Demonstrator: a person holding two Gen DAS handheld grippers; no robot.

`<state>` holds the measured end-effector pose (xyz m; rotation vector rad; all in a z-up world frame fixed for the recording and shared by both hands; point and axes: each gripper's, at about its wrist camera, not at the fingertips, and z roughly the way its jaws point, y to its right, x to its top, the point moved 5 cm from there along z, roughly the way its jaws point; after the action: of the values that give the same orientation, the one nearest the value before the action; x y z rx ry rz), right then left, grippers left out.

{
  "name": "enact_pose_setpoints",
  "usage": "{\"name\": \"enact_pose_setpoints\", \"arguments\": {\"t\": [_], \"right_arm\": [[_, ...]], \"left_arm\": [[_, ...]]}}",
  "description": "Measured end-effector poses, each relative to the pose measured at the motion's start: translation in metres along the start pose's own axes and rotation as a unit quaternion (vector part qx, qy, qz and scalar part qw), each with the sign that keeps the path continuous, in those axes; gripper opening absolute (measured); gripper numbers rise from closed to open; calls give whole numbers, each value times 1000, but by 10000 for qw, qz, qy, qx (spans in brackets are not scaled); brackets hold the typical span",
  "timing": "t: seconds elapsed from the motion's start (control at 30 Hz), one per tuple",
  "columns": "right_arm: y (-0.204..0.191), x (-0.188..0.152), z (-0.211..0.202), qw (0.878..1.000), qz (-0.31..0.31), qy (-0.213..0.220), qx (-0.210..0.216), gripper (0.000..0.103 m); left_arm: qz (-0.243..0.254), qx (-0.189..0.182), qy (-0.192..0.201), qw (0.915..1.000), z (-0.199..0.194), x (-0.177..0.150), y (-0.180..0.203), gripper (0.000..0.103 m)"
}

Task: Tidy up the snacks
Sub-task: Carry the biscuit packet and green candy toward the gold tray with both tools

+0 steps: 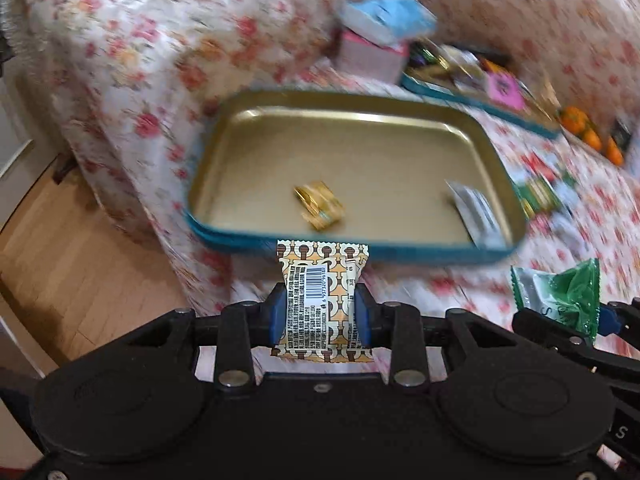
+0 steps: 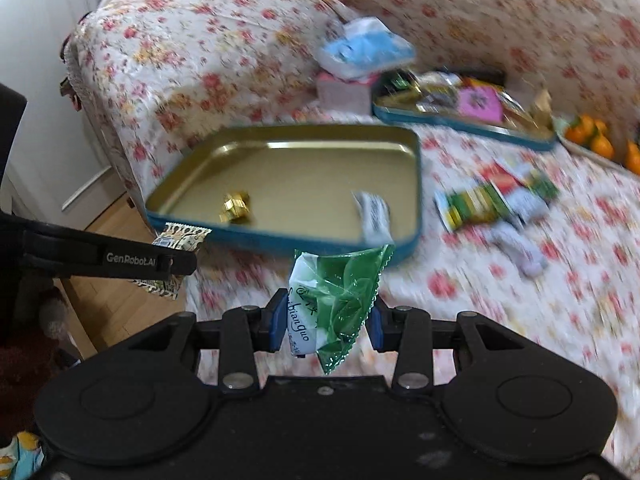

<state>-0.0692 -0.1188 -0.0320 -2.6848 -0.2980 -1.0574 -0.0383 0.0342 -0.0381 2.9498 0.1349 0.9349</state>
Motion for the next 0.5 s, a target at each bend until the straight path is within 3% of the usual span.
{"name": "enact_pose_setpoints", "arguments": {"t": [0.23, 0.5], "right_arm": [[-4, 46, 30, 9997, -60, 217, 18, 42], [2, 77, 74, 9992, -71, 269, -270, 42]], "left_arm": [[-228, 392, 315, 9985, 14, 38, -25, 43], [-381, 589, 370, 9969, 46, 67, -36, 43]]}}
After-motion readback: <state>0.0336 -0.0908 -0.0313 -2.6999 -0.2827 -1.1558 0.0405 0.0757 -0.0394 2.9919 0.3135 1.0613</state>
